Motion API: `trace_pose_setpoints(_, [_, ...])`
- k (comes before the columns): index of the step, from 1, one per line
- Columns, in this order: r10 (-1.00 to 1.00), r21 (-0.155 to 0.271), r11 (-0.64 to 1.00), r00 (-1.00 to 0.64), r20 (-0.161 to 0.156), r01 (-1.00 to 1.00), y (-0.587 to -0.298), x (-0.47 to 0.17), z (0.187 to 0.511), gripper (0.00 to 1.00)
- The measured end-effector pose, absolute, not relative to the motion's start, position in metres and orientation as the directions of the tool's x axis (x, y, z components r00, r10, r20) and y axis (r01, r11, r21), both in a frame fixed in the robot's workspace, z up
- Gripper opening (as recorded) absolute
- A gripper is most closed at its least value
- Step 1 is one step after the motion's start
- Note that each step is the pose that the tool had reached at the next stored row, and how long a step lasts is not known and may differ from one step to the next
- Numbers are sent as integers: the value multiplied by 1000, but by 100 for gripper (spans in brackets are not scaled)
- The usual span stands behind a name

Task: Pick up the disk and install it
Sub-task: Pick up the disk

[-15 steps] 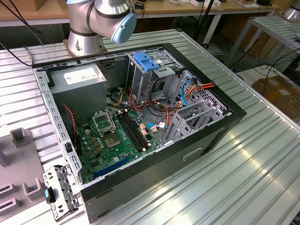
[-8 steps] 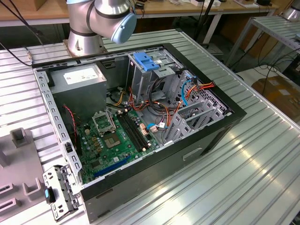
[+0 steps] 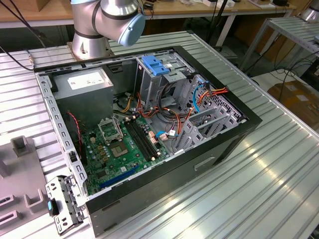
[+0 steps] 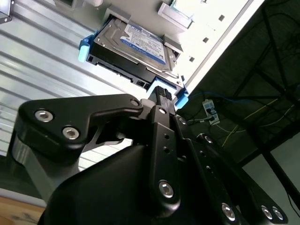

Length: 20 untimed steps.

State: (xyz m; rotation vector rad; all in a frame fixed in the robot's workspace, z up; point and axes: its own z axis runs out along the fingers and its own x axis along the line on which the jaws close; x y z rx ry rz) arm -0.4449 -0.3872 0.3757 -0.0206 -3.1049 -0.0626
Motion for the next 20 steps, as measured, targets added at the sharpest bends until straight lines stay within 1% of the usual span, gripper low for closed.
trace_pose_setpoints(20, [-144,40,989,-989,36,-142,-387,-445,376,11])
